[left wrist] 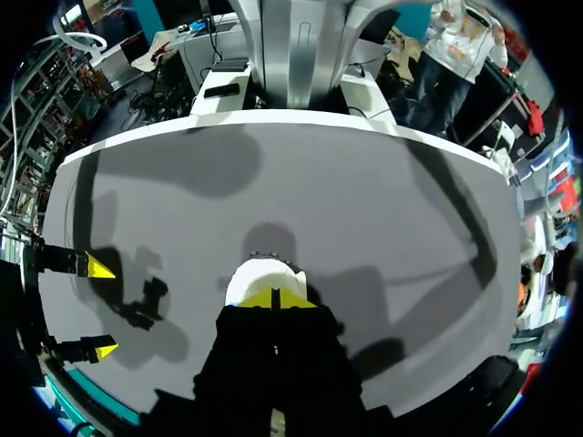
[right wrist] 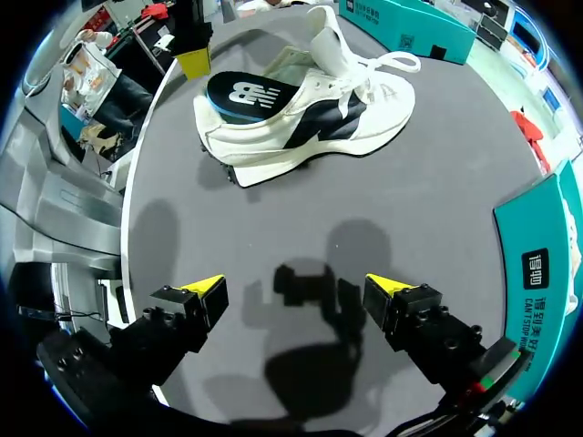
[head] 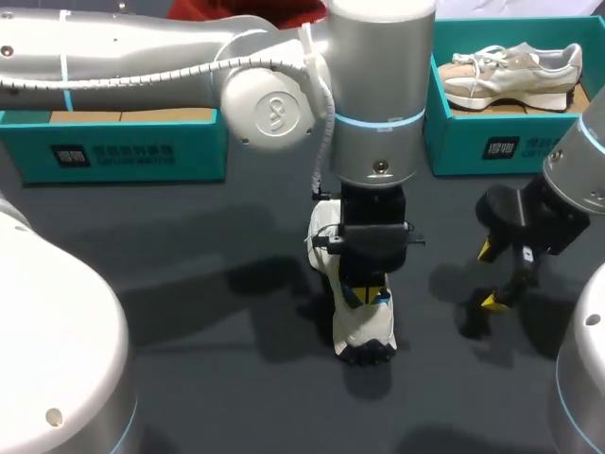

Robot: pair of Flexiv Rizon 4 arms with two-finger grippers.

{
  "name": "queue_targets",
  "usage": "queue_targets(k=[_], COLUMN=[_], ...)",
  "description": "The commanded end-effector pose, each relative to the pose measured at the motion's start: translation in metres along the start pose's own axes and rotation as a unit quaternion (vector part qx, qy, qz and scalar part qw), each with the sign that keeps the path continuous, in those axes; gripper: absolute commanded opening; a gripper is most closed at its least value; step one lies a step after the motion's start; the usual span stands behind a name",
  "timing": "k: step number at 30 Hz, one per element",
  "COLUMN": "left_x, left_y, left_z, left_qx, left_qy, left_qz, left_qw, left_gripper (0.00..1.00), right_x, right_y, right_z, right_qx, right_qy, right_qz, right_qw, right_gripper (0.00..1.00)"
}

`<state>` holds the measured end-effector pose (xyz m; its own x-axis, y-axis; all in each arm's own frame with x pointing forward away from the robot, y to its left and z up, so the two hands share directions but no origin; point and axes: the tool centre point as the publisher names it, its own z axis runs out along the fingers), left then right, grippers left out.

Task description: Take the shoe out of the shoebox, open the shoe tongue, remove and reinsert the insole, then place the shoe into the shoebox

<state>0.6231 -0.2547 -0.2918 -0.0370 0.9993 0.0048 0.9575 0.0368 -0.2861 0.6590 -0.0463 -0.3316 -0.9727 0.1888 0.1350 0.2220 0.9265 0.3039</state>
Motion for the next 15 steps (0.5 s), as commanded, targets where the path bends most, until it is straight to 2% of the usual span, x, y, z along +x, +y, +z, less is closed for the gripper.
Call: queue_targets(k=[1, 9, 15], left_x=[-0.004, -0.003, 0.0], left_y=[0.003, 0.014, 0.02], left_z=[0.012, 0.026, 0.025], left_qx=[0.001, 0.006, 0.005], left_qy=[0.003, 0.006, 0.002], left_qz=[-0.003, -0.019, -0.031], left_qw=[1.0, 1.0, 0.999], left_gripper=[0.0, 0.0, 0.0], right_x=[0.002, 0.002, 0.002], right_y=[0.0, 0.0, 0.0], right_z=[0.0, 0.0, 0.0], right_qx=[0.0, 0.0, 0.0], right_qy=[-0.002, -0.002, -0.002], right_qz=[0.0, 0.0, 0.0], right_qw=[1.0, 1.0, 1.0], right_gripper=[1.0, 1.0, 1.0])
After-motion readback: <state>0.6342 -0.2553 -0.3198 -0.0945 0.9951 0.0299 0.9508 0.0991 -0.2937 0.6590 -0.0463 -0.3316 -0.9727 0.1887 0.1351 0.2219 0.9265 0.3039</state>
